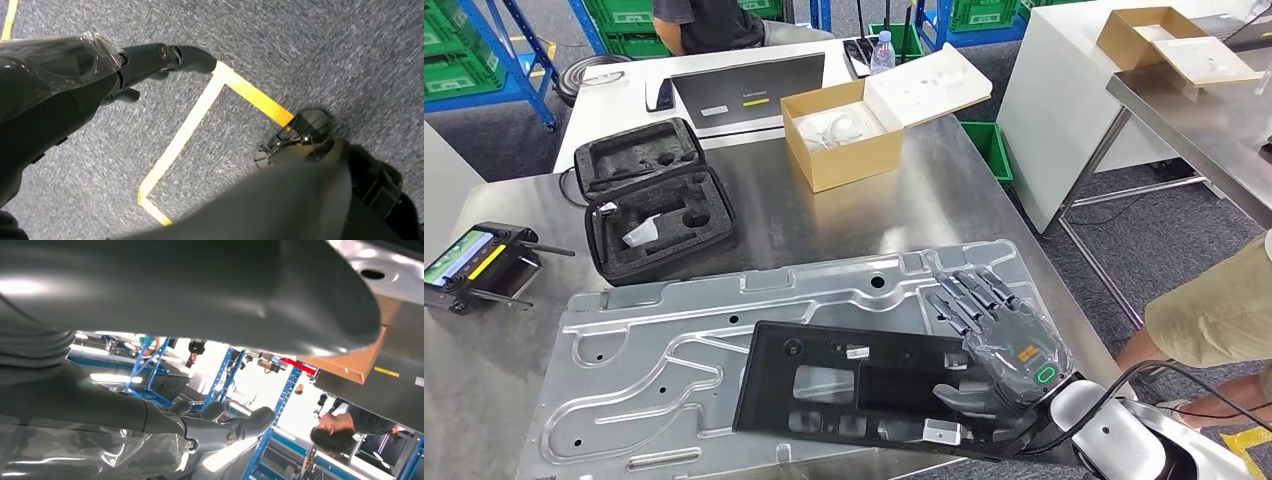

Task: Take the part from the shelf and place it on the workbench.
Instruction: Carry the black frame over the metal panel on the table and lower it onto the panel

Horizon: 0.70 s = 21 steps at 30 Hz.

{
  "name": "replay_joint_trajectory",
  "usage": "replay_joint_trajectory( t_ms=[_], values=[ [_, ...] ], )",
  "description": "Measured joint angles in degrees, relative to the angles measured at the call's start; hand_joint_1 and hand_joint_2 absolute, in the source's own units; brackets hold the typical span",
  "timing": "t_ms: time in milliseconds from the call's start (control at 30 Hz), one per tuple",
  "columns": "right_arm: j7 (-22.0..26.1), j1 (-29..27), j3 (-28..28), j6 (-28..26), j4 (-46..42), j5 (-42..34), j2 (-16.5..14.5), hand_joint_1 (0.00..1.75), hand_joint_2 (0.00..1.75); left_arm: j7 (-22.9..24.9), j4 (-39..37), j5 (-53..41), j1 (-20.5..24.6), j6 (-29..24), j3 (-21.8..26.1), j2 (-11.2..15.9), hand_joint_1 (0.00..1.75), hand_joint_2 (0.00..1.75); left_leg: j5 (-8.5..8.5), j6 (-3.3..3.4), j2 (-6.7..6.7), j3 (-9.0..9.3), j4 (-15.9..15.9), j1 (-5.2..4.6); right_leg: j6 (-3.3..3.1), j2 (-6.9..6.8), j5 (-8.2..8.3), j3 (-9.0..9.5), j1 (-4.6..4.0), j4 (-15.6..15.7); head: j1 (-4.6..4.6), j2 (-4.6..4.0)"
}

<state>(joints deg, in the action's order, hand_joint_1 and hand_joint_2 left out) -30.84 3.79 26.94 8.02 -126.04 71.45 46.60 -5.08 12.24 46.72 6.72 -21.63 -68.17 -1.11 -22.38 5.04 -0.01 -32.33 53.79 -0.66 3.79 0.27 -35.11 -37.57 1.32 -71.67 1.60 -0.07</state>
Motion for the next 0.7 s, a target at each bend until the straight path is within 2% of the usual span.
replay_joint_trajectory(
  t_ms=[33, 67, 133, 200, 267, 333, 400, 467, 500, 533, 567, 600, 667, 700],
  values=[
    [0.0, 0.0, 0.1, 0.0, 0.0, 0.0, 0.0, 0.00, 0.00, 0.0, 0.0, 0.0, 0.0, 0.0, 0.0, 0.0, 0.00, 0.00, 0.19, -0.07, 0.01, -0.26, 0.1, 0.03, 0.13, -0.01, 0.41, 0.37, 0.04, -0.1, 0.00, 0.00],
    [0.0, 0.0, 0.1, 0.0, 0.1, 0.0, 0.0, 0.00, 0.00, 0.0, 0.0, 0.1, -0.1, 0.0, 0.0, -0.1, 0.00, 0.00, 0.35, -0.19, 0.01, -0.51, 0.2, 0.09, 0.26, -0.03, 1.63, 1.72, 0.12, 1.9, 0.00, 0.00],
    [0.0, 0.1, 0.1, 0.0, 0.1, 0.0, 0.0, 0.00, 0.00, 0.0, 0.0, 0.1, 0.0, 0.0, 0.0, -0.1, 0.00, 0.00, 0.61, -0.57, -0.04, -1.06, 0.6, 0.17, 0.51, -0.05, 4.74, 6.60, 0.31, 10.0, 0.00, 0.00],
    [0.0, 0.1, 0.1, 0.0, 0.1, 0.0, 0.0, 0.00, 0.00, 0.0, 0.0, 0.1, 0.0, 0.0, 0.0, -0.1, 0.00, 0.00, 0.91, -1.16, -0.16, -1.54, 1.1, 0.03, 0.22, 0.17, 6.61, 9.50, 0.24, 15.4, -0.02, 0.00],
    [0.0, 0.1, 0.2, 0.0, 0.1, 0.0, 0.0, 0.00, 0.00, 0.0, 0.0, 0.1, 0.0, 0.0, 0.0, -0.1, 0.00, 0.00, 1.41, -1.83, -0.25, -2.01, 1.4, -0.11, -0.63, 0.35, 7.09, 9.24, 0.10, 15.9, -0.06, 0.00],
    [0.0, 0.2, 0.2, 0.0, 0.1, 0.0, 0.0, 0.00, 0.00, 0.0, 0.0, 0.1, -0.1, -0.1, 0.0, -0.1, 0.00, 0.00, 0.77, -2.50, -0.27, -2.74, 2.3, 0.12, -1.52, 0.15, 7.52, 8.60, 0.23, 16.1, -0.04, 0.00],
    [0.0, 0.3, 0.2, 0.0, 0.1, 0.0, 0.0, 0.00, 0.00, 0.0, 0.0, 0.1, -0.1, -0.1, 0.0, -0.1, 0.00, 0.00, -3.45, -3.25, -0.24, -4.42, 6.7, 0.45, -2.23, -0.04, 8.45, 7.57, 0.32, 16.2, -0.05, 0.00],
    [0.0, 0.4, 0.2, 0.0, 0.1, 0.0, 0.0, 0.00, 0.00, 0.0, 0.0, 0.1, 0.0, -0.1, 0.0, -0.1, 0.00, 0.00, -9.00, -3.86, -0.22, -6.72, 14.7, 0.65, -2.54, -0.08, 9.44, 6.23, 0.24, 16.2, -0.08, 0.00],
    [0.0, 0.4, 0.2, 0.0, 0.1, 0.0, 0.0, 0.00, 0.00, 0.0, 0.0, 0.1, 0.0, -0.1, 0.0, -0.1, 0.00, 0.00, -10.33, -3.99, -0.22, -7.14, 17.6, 0.71, -2.57, -0.10, 9.92, 5.56, 0.19, 16.1, -0.08, 0.00],
    [0.0, 0.4, 0.2, 0.0, 0.1, 0.0, 0.0, 0.00, 0.00, 0.0, 0.0, 0.1, 0.0, -0.1, 0.0, -0.1, 0.00, 0.00, -10.76, -4.02, -0.22, -6.92, 19.3, 0.75, -2.58, -0.12, 10.40, 4.89, 0.13, 16.1, -0.07, 0.00],
    [0.0, 0.4, 0.2, 0.0, 0.1, 0.0, 0.0, 0.00, 0.00, 0.0, 0.0, 0.1, 0.0, -0.1, 0.0, -0.1, 0.00, 0.00, -9.87, -3.87, -0.22, -5.43, 18.2, 0.75, -2.55, -0.14, 10.86, 4.27, 0.08, 16.1, -0.07, 0.00],
    [0.0, 0.4, 0.2, 0.0, 0.1, 0.0, 0.0, 0.00, 0.00, 0.0, 0.0, 0.1, 0.1, -0.1, 0.0, -0.1, 0.00, 0.00, -8.51, -3.57, -0.23, -3.10, 15.4, 0.70, -2.50, -0.13, 11.33, 3.71, 0.01, 16.1, -0.08, 0.00],
    [0.0, 0.4, 0.2, 0.0, 0.1, 0.0, 0.0, 0.00, 0.00, 0.0, 0.0, 0.1, 0.3, -0.1, 0.0, -0.1, 0.00, 0.00, -6.52, -2.53, -0.25, 3.31, 6.2, 0.31, -2.24, -0.13, 12.20, 2.86, -0.11, 16.1, -0.05, 0.00],
    [0.0, 0.4, 0.2, 0.0, 0.1, 0.0, 0.0, 0.00, 0.00, 0.0, 0.0, 0.1, 0.5, -0.1, 0.0, -0.1, 0.00, 0.00, -6.25, -2.13, -0.27, 5.67, 2.6, 0.05, -1.99, -0.18, 12.66, 2.62, -0.12, 16.2, -0.02, 0.00]
  ],
)
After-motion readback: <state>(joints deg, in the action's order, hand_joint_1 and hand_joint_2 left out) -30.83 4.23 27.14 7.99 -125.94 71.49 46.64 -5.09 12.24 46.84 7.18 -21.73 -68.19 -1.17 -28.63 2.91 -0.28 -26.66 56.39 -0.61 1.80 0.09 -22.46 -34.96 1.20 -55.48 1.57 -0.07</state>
